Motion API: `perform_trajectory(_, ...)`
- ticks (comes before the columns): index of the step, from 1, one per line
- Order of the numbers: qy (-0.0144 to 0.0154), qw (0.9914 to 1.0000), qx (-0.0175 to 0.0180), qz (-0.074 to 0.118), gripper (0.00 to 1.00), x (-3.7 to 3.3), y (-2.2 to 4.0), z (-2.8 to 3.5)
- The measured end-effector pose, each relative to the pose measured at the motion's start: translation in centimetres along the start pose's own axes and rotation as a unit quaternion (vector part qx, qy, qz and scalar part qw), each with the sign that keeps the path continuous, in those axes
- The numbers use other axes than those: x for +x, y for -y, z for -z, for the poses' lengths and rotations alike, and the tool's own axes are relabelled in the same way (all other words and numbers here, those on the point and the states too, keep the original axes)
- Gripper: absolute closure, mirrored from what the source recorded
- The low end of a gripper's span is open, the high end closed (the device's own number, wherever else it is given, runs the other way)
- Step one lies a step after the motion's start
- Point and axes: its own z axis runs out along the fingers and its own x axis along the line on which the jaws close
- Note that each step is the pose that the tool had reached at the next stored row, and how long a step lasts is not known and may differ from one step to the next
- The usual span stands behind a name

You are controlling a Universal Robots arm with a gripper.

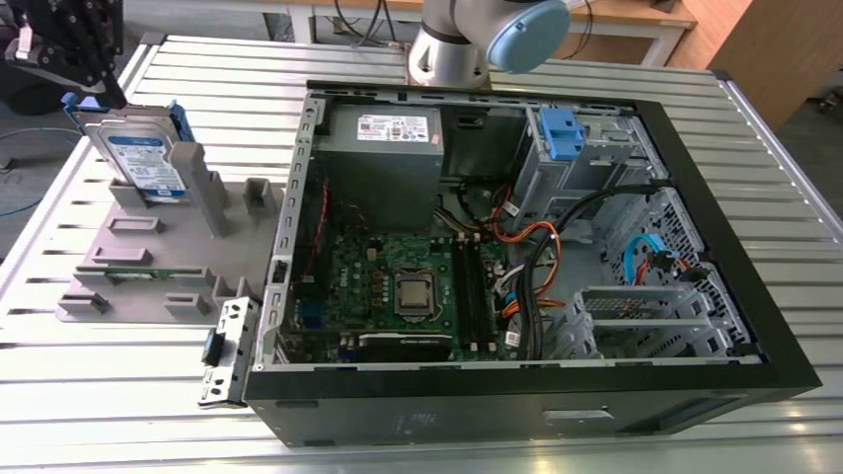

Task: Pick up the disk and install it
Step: 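Pick up the disk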

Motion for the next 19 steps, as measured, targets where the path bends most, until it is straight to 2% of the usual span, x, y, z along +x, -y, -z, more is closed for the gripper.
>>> perform_trajectory(1,0.0014,1.00000,-0.0002,0.002,0.89,0.00,0.00,0.00)
perform_trajectory(3,0.0024,0.99999,-0.0003,0.004,0.89,-0.01,0.00,-0.02)
perform_trajectory(7,0.0023,0.99986,-0.0004,0.017,0.89,-0.09,-0.01,-0.05)
perform_trajectory(10,0.0021,0.99944,-0.0003,0.033,0.89,-0.12,-0.01,-0.11)
perform_trajectory(14,0.0032,0.99889,-0.0005,0.047,0.89,-0.22,-0.03,-0.24)
perform_trajectory(15,0.0048,0.99882,-0.0007,0.048,0.89,-0.22,-0.03,-0.28)
perform_trajectory(16,0.0087,0.99877,-0.0011,0.049,0.89,-0.22,-0.03,-0.31)
perform_trajectory(18,0.0205,0.99859,-0.0023,0.049,0.89,-0.23,-0.03,-0.34)
perform_trajectory(19,0.0250,0.99848,-0.0027,0.049,0.89,-0.22,-0.03,-0.35)
